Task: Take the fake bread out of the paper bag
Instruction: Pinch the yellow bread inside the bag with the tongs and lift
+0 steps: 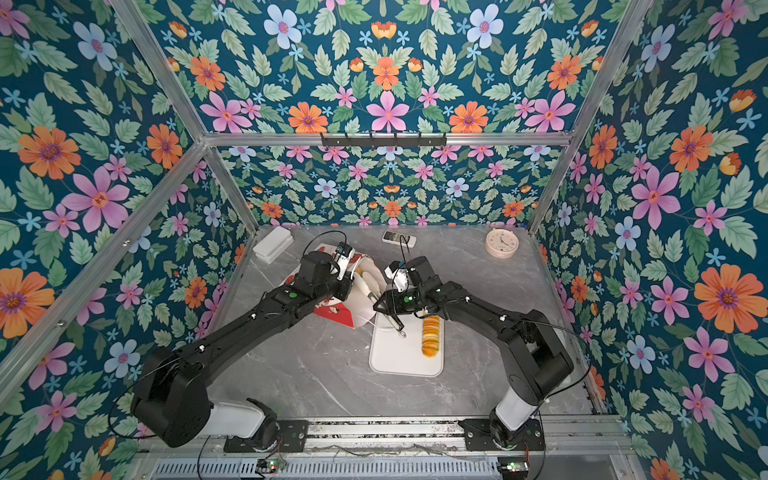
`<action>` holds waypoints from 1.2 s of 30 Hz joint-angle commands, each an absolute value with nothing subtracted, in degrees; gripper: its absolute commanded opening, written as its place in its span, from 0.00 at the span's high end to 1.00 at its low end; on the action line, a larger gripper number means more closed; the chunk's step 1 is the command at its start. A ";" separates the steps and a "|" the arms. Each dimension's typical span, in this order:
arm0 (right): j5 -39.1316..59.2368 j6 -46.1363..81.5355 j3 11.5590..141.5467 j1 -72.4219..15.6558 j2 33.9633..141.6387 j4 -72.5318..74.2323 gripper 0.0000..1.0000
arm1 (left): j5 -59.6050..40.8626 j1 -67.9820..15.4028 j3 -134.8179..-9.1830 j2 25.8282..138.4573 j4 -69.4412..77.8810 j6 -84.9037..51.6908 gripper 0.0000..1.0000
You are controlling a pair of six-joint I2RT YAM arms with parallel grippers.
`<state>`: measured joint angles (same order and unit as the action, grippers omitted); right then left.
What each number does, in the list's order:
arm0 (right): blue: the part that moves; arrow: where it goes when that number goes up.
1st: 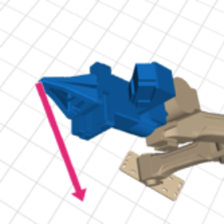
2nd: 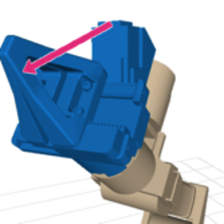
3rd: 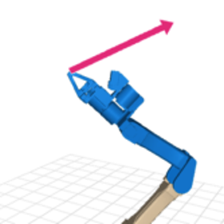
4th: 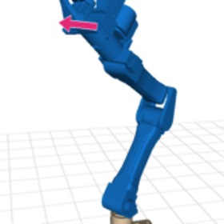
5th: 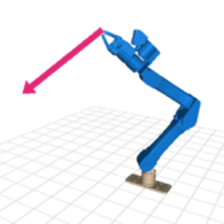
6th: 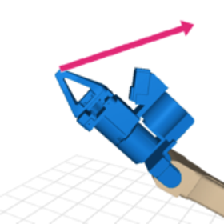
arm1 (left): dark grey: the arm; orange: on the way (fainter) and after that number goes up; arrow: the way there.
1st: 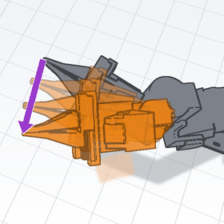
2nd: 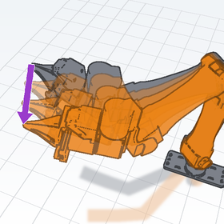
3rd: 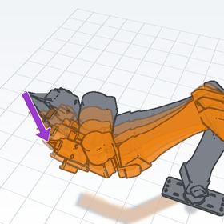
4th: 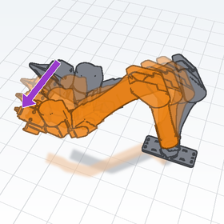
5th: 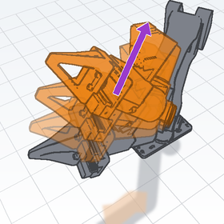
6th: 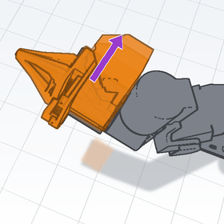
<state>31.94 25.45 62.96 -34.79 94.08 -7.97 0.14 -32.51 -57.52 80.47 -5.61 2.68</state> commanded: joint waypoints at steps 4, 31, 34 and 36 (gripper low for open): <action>27.52 23.51 62.99 -35.75 92.53 -10.85 0.54 | 0.26 -32.70 -58.10 80.95 -3.60 2.17 1.00; 21.96 19.23 74.28 -35.87 102.09 -19.16 0.51 | -3.82 -32.70 -58.19 80.88 -2.02 1.05 1.00; 20.68 19.51 75.10 -35.94 102.68 -19.34 0.51 | -4.04 -32.70 -58.29 80.95 -1.97 0.97 1.00; 20.09 19.81 75.42 -35.93 102.91 -18.83 0.51 | -4.30 -32.70 -58.27 80.96 -1.96 0.89 1.00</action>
